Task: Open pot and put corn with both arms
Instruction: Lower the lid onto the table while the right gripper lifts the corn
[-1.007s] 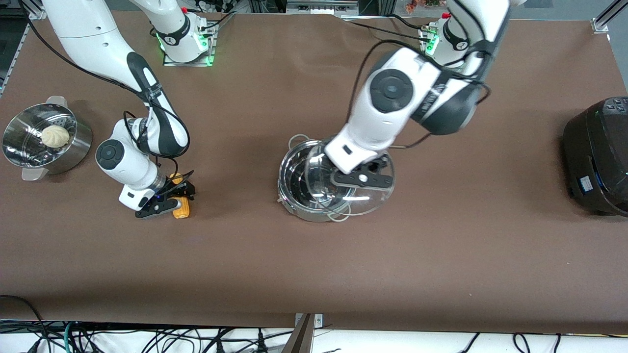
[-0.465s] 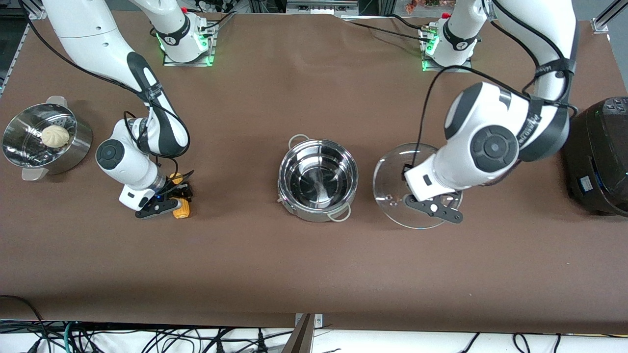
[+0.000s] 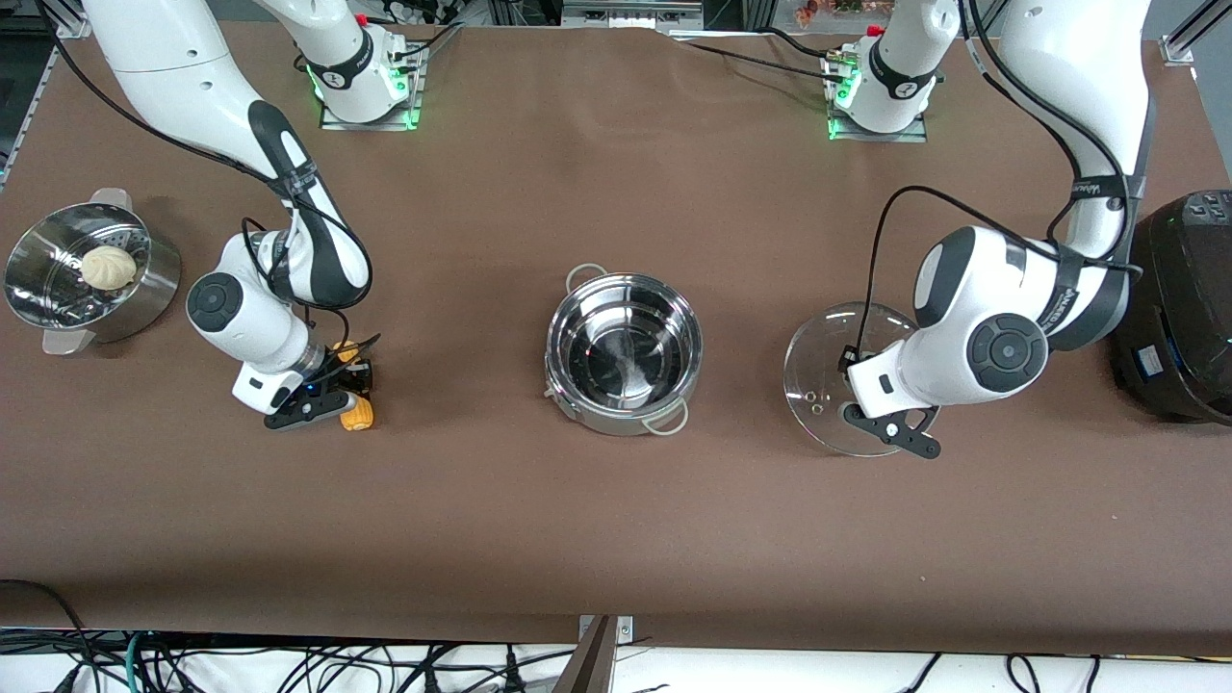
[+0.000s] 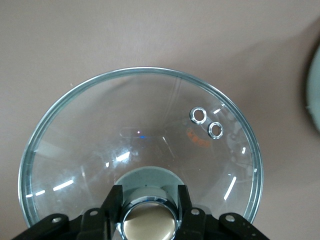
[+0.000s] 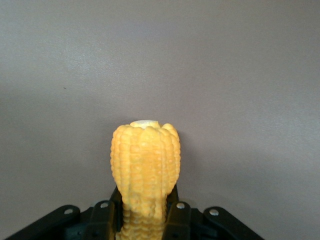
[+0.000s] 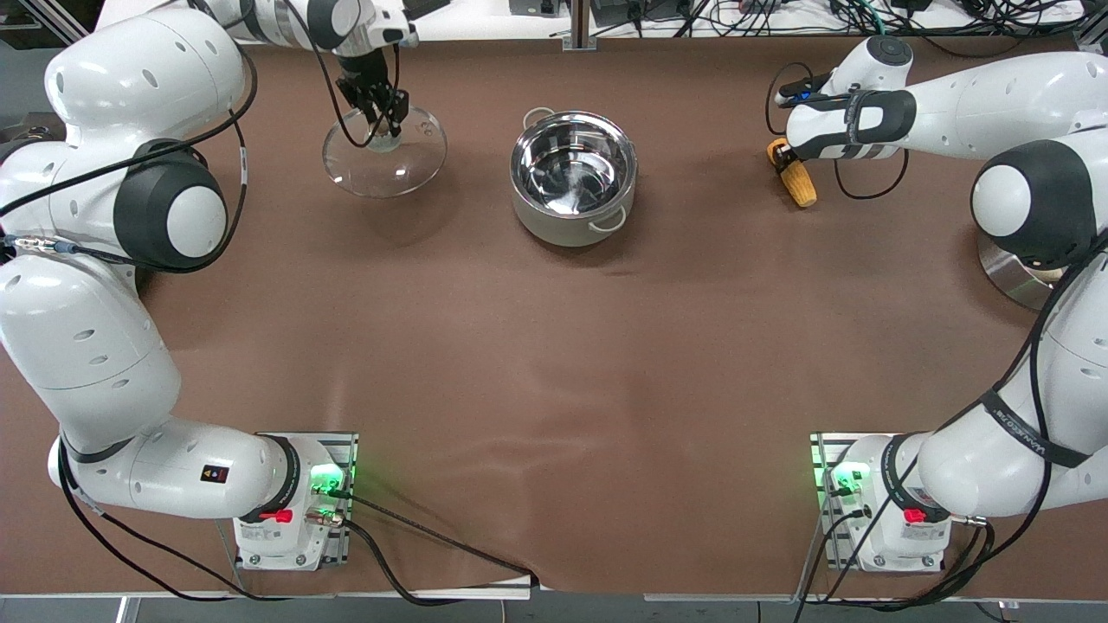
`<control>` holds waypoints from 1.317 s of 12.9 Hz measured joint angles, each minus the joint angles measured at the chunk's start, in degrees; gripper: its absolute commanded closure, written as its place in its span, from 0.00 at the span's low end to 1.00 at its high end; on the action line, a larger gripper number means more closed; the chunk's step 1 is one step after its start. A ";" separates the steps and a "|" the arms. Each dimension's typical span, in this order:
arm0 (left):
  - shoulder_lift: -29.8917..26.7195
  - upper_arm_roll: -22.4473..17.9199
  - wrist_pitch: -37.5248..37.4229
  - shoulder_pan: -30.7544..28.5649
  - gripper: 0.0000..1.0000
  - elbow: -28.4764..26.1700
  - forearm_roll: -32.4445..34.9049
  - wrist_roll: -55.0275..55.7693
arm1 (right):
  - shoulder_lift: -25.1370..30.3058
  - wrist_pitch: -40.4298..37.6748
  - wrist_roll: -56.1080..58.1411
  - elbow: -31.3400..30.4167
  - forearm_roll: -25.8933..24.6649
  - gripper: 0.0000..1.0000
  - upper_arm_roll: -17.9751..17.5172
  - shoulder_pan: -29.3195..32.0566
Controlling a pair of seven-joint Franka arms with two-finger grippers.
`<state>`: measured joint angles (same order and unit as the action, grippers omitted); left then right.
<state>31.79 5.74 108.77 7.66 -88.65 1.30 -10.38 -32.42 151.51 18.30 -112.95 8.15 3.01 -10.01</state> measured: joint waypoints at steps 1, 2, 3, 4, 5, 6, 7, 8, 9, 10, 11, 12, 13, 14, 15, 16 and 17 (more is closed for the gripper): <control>0.00 0.00 1.74 -0.25 0.87 -2.14 0.00 -0.05 | 0.01 0.02 0.00 0.04 0.00 0.69 -0.17 -0.01; 0.01 -0.02 3.47 -0.55 0.87 -4.10 0.01 -0.05 | 0.05 0.04 0.00 0.18 0.00 0.69 -0.30 -0.03; 0.01 -0.03 5.38 -1.17 0.87 -6.01 0.02 -0.05 | 0.17 0.04 0.00 0.49 0.00 0.69 -0.40 -0.04; 0.03 -0.06 7.74 -2.14 0.87 -8.08 0.03 -0.05 | 0.47 0.03 0.00 0.78 0.00 0.69 -0.49 -0.04; 0.05 -0.08 10.80 -3.43 0.86 -10.46 0.03 -0.32 | 0.96 -0.16 0.00 1.02 0.00 0.69 -0.51 -0.04; 0.08 -0.08 13.54 -4.50 0.86 -12.69 0.04 -1.07 | 1.68 -0.96 0.00 1.21 0.00 0.69 -0.52 -0.05; 0.11 -0.07 15.98 -5.24 0.85 -14.68 0.04 -1.59 | 2.70 -2.73 0.00 1.45 0.00 0.69 -0.52 -0.05; 0.11 -0.04 17.73 -5.62 0.81 -16.17 0.04 -1.84 | 4.05 -5.16 -0.09 1.83 0.01 0.69 -0.52 -0.05; 0.07 0.04 18.66 -5.85 0.74 -16.87 0.03 -1.97 | 5.68 -8.12 -0.53 2.32 0.07 0.69 -0.52 -0.05; -0.06 0.23 18.87 -6.08 0.46 -17.08 0.03 -2.14 | 7.52 -11.33 -1.59 2.87 0.15 0.69 -0.55 -0.05; -0.10 0.31 19.08 -6.21 0.06 -17.21 0.03 -2.32 | 9.28 -14.46 -3.20 3.50 0.19 0.69 -0.75 -0.07; -0.12 0.30 19.22 -6.32 0.00 -17.44 0.03 -2.42 | 11.02 -17.78 -5.31 4.34 0.21 0.69 -1.29 -0.09; -0.12 0.30 19.35 -6.42 0.00 -17.66 0.03 -2.52 | 12.53 -20.88 -7.69 5.35 0.21 0.69 -2.05 -0.13; -0.12 0.29 19.35 -6.53 0.00 -17.70 0.03 -2.69 | 13.74 -23.82 -10.15 6.53 0.22 0.69 -2.80 -0.24; -0.26 0.29 19.38 -6.66 0.00 -17.69 0.03 -2.88 | 14.67 -26.41 -12.68 7.76 0.22 0.69 -3.73 -0.37; -0.68 0.29 19.32 -6.78 0.00 -17.63 0.03 -3.01 | 15.25 -27.73 -15.63 8.62 0.22 0.69 -5.02 -0.47; -1.45 0.29 18.92 -6.84 0.00 -17.50 0.03 -3.07 | 15.48 -28.10 -18.56 9.06 0.21 0.69 -6.35 -0.60</control>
<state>30.34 6.03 127.69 0.83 -106.15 1.34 -13.45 -16.94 123.41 -0.26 -103.89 8.36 -3.34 -10.62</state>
